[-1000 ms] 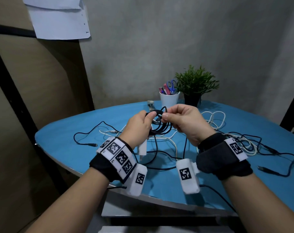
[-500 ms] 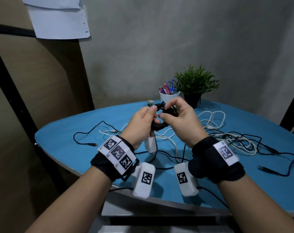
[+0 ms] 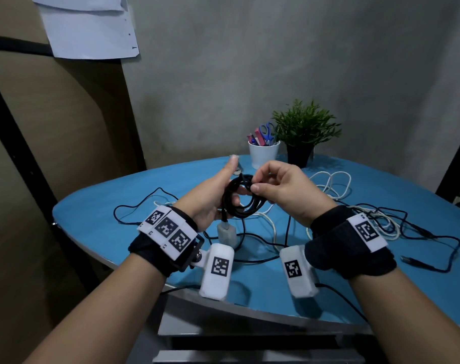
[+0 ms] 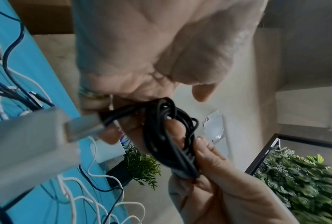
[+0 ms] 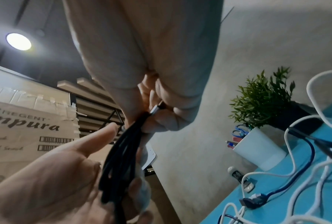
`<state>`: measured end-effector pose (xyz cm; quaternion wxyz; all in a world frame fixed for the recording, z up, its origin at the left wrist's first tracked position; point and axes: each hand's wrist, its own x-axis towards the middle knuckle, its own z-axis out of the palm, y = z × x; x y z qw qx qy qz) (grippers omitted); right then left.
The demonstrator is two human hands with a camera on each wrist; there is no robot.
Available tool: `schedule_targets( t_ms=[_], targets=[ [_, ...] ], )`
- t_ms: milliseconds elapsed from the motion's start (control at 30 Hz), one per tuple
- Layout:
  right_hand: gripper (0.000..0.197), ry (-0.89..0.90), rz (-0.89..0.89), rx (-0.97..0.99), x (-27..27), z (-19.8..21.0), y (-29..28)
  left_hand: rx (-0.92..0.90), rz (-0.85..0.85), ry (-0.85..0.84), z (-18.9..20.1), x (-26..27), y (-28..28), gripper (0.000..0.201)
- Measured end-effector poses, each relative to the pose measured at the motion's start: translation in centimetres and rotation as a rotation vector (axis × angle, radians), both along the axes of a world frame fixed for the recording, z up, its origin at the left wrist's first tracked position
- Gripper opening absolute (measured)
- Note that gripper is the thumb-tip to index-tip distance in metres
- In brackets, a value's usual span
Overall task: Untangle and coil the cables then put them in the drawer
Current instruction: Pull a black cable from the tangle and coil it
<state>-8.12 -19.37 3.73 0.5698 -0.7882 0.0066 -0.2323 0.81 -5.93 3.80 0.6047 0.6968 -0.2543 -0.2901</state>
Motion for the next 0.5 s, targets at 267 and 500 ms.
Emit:
schedule_targets(
  t_ms=[267,500],
  targets=[
    [0.019,-0.009,-0.107,-0.016,0.2,-0.4,-0.5,-0.142,-0.048,-0.069,-1.4,-0.3,-0.1,0.022],
    [0.013,-0.037,-0.152,0.051,0.1,-1.2,0.2,-0.183,0.042,-0.190,-2.1,-0.7,-0.3,0.014]
  ],
)
